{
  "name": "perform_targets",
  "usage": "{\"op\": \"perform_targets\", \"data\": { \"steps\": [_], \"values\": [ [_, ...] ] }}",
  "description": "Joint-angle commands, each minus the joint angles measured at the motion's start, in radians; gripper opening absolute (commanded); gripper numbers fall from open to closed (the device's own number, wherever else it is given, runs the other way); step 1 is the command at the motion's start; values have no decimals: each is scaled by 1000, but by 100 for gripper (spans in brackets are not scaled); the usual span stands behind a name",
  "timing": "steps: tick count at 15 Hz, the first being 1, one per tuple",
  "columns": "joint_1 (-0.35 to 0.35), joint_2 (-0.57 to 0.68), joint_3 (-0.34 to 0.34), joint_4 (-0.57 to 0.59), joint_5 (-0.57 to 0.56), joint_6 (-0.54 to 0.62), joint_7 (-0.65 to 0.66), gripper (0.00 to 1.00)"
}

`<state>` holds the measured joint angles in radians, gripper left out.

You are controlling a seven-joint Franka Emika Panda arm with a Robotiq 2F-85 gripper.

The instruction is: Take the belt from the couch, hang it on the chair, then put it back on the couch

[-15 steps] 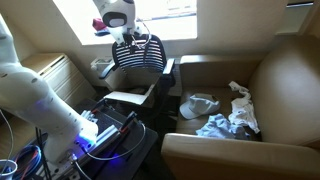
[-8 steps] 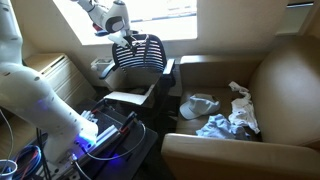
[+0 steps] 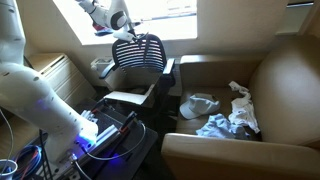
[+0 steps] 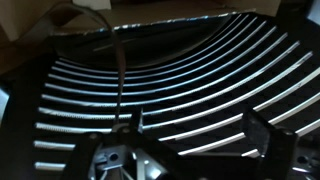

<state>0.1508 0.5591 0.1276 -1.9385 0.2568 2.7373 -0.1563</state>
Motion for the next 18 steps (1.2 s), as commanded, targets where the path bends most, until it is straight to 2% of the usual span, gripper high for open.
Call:
{"op": "perform_targets", "data": {
  "steps": [1, 3, 4, 8, 9, 11, 12, 13, 16, 18],
  "values": [
    [-4, 3, -26, 13, -166, 91, -23, 100],
    [2, 10, -56, 20, -248, 141, 2, 100],
    [-17, 0, -17, 11, -222, 106, 23, 100],
    [-29, 28, -31, 32, -246, 137, 20, 100],
    [-70, 48, 15, 51, -205, 123, -2, 100],
    [-225, 121, 190, 92, -79, 155, -123, 100],
    [-102, 42, 63, 34, -166, 128, -15, 100],
    [-135, 60, 97, 44, -153, 131, -40, 100],
    [-122, 59, 82, 45, -168, 130, -21, 100],
    [-147, 88, 103, 69, -189, 151, -91, 100]
  ]
}}
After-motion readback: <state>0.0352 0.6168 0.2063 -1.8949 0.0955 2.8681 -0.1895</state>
